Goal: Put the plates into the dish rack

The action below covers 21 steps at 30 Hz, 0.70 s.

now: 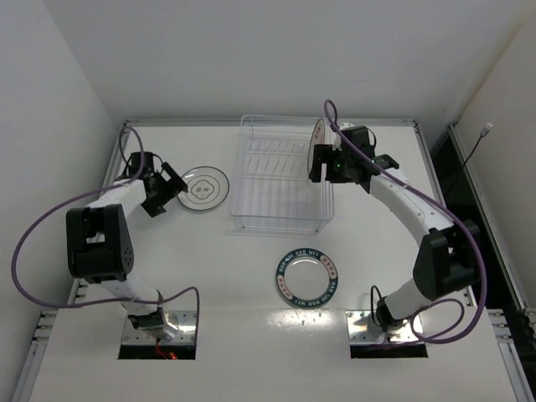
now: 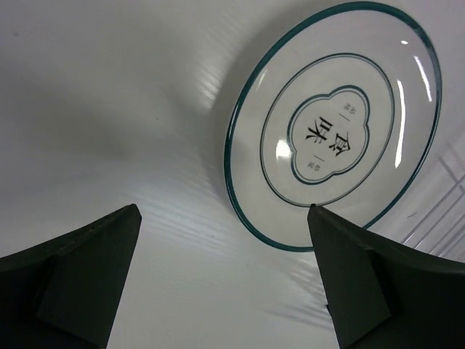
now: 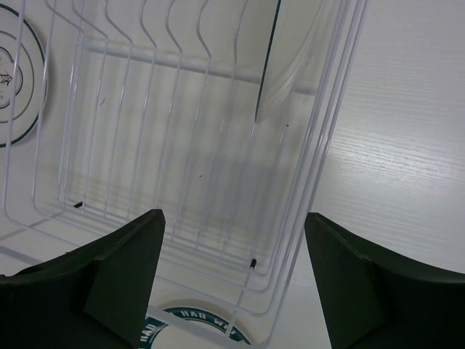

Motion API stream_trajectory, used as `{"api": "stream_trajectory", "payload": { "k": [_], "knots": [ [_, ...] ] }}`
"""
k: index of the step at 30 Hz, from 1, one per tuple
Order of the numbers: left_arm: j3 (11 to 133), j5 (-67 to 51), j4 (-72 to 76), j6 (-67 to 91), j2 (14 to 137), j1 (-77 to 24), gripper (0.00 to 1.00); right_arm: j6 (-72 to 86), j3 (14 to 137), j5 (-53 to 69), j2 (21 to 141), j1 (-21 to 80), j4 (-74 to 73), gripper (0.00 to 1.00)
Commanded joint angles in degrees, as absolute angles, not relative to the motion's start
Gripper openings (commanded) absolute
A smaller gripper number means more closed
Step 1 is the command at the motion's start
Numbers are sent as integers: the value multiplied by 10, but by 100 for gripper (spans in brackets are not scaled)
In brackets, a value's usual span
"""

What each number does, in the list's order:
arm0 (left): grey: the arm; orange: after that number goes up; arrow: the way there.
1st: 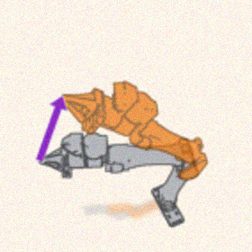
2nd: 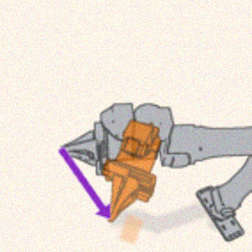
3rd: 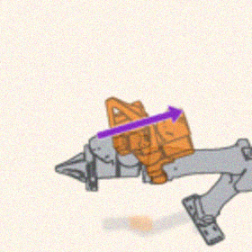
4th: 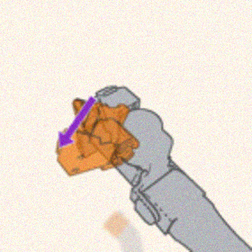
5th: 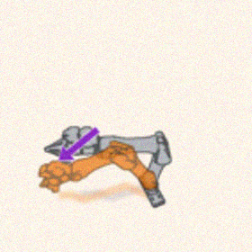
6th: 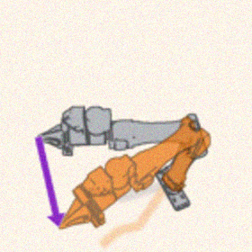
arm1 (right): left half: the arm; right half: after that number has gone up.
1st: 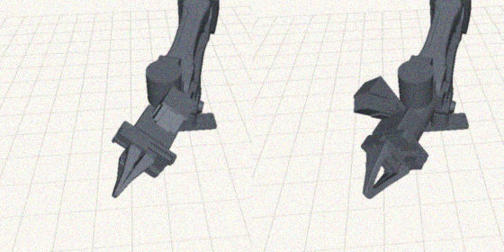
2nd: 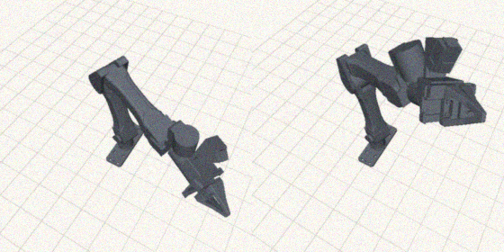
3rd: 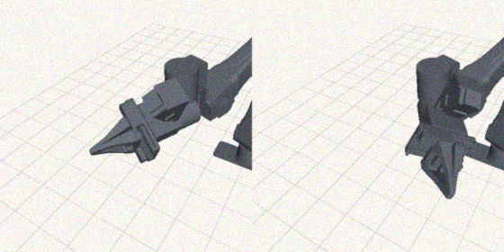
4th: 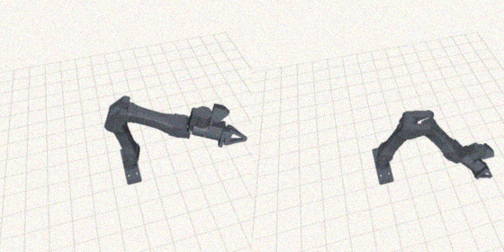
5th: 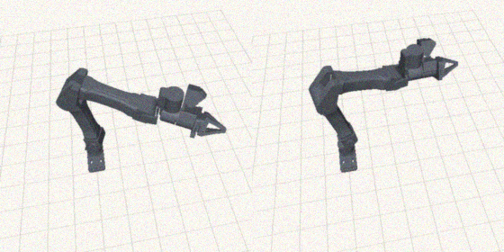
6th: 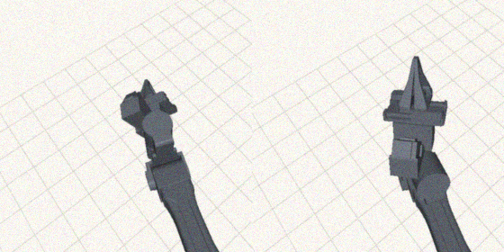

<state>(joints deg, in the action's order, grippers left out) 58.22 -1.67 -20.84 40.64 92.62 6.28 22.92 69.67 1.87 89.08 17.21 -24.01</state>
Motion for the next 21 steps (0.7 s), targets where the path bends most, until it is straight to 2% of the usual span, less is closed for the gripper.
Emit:
{"api": "stream_trajectory", "payload": {
  "k": [1,4,8,12,13,16,17,19,20,21],
  "knots": [
    [573,-171,-169,425,987,76,99,225,693,38,868,163,-214,75],
    [568,-248,-139,425,1031,82,99,225,687,43,863,158,-209,75],
    [576,-261,-134,425,1073,82,99,225,687,54,858,153,-204,75],
    [576,-295,-119,425,1098,82,89,225,682,67,858,147,-199,75],
    [576,-312,-110,425,1098,82,80,225,682,67,858,147,-199,75],
    [576,-332,-94,425,1103,87,63,219,682,72,858,136,-209,75],
    [576,-338,-87,425,1103,87,48,219,682,72,858,136,-209,75],
    [570,-338,-79,419,1097,87,28,219,682,78,858,131,-209,75],
    [570,-338,-79,419,1091,87,12,219,682,78,858,131,-209,75],
    [570,-338,-79,419,1084,87,2,219,682,78,858,126,-209,75]
  ]
}}
